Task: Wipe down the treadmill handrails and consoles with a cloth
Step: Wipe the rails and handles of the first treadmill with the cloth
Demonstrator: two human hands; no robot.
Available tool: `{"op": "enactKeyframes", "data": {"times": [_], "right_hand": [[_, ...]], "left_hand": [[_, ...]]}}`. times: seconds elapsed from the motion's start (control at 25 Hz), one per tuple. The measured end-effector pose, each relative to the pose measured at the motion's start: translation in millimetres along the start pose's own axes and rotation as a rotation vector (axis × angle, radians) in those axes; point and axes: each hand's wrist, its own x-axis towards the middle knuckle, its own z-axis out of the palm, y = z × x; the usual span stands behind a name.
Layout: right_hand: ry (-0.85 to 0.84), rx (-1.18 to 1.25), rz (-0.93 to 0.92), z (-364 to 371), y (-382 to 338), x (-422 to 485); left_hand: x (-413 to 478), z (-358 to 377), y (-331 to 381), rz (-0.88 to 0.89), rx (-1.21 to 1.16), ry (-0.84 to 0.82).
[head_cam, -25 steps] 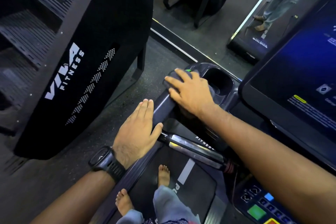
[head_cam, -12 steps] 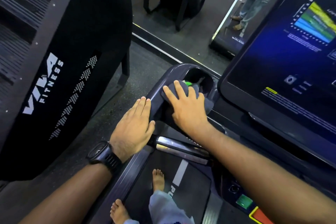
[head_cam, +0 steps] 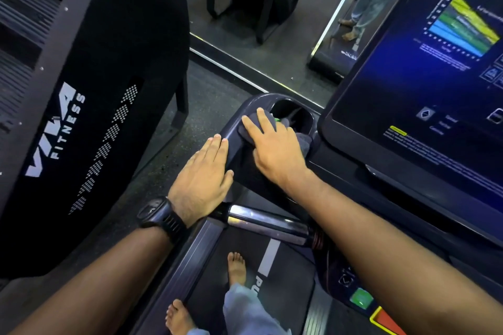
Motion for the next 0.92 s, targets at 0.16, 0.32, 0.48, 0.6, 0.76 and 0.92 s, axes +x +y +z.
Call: {"op": "enactKeyframes", "data": {"times": [0.16,0.32,0.48,0.6,0.76,0.92], "right_hand": [[0.025,0.009,-0.086,8,20,-18],[-0.009,0.097,0.039,-2,-19,20],[0.079,0.035,-0.254,5,11,20],[-0.025,0.008,-0.013,-11,2,65],[0.018,-0.061,-0.369,0,-1,48],[-0.051,-0.004,-0.091,-17,26,91]], "left_hand": [[-3,1,1,-0.002,0.006,-0.001],[1,3,-1,-0.004,-0.002,0.009],[3,2,-3,-0.004,-0.024,0.011],[6,4,-4,-0.004,-0.022,0.011],[7,4,-3,-0.012,-0.019,0.005],[8,5,-3,-0.009,-0.011,0.01]]}}
